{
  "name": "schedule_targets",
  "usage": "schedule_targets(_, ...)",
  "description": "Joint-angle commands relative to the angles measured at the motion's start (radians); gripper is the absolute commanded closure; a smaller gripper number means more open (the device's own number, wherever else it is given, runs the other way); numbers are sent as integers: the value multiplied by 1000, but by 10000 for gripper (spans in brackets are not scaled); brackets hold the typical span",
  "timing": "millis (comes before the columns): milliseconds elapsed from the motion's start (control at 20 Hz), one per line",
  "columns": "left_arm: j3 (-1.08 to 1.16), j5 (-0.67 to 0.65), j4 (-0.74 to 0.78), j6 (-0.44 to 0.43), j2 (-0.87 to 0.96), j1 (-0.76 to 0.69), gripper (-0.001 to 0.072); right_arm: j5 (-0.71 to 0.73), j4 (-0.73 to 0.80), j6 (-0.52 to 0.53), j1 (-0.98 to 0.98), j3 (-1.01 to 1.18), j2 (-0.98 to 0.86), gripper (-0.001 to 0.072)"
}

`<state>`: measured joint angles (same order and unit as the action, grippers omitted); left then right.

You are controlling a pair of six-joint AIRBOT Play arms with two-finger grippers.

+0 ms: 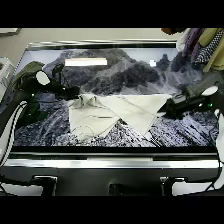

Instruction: Fold the clothes and pants, and hang the long-sleeved shirts on hangers.

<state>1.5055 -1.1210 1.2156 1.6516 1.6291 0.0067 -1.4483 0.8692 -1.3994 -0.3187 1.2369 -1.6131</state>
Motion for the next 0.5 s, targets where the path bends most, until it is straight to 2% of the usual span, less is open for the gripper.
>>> schedule_targets(0, 0, -24, 0, -2, -2, 1, 690, 115, -88, 83, 29, -285, 78, 330)
schedule_targets(250, 0, -24, 0, -2, -2, 2, 690, 248, -107, 93, 128, -422, 95, 330)
schedule_targets(450, 0, -24, 0, -3, -2, 2, 690, 343, -105, 38, 199, -422, 95, 329)
